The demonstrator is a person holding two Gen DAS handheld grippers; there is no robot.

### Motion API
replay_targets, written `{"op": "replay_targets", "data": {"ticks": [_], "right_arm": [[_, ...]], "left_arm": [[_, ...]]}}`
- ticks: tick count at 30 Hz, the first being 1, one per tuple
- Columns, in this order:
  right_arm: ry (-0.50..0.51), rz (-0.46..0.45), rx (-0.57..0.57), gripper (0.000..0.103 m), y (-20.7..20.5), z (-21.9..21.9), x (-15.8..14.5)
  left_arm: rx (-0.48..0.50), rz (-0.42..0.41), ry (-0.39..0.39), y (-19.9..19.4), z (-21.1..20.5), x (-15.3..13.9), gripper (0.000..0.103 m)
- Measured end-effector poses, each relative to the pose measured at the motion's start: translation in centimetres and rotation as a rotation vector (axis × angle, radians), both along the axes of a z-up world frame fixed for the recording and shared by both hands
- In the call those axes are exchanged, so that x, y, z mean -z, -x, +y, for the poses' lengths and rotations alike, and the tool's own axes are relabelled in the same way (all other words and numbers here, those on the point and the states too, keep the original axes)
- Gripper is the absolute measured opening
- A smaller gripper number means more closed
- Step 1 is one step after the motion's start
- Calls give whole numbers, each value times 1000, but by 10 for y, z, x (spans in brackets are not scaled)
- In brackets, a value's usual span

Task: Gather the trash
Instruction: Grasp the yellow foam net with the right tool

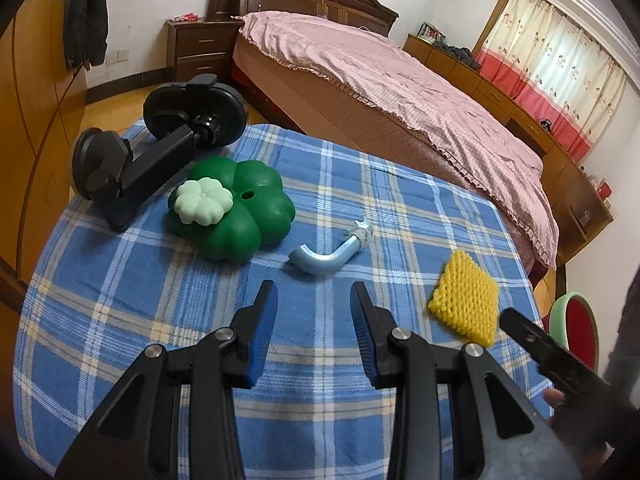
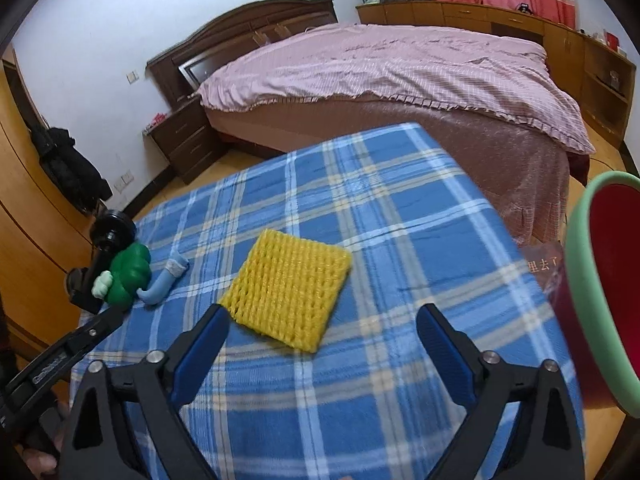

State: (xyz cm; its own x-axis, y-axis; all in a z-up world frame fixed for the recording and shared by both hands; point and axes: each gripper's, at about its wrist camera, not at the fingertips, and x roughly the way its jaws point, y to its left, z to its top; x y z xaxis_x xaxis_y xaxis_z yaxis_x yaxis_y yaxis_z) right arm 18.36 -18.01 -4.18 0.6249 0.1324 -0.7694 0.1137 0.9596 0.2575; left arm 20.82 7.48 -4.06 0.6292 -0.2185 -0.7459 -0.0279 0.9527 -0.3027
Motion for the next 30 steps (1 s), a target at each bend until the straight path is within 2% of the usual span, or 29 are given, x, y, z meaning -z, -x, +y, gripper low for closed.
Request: {"op": "replay_targets", "data": {"ticks": [7,10,12,14,16,22,27,30], "right_arm": [[18,26,-15,79,-19,12,16],[27,19,-28,62,-22,17,17],[12,17,-42,37,-23,17,18],[-17,21,-47,24,-24,15,18],[-35,10,-46,16,-21,11,16],[-53,-46,-28,14,-6,-7,-2],[-56,-86,8,14,7,-30,-14],[-67,-94,33,14,11,-41,-16]], "left_arm": [[11,2,15,-11,0,5,37],[18,-2,15,-17,-1,6,37],[21,0,15,-22,-2,9,37],[24,6,20,-27,-4,11,37],[32,17,26,-32,-7,14,37],[57,33,6,-49,-21,23,37],[121,45,44,-48,-36,27,37],[151,48,39,-45,-47,25,37]]}}
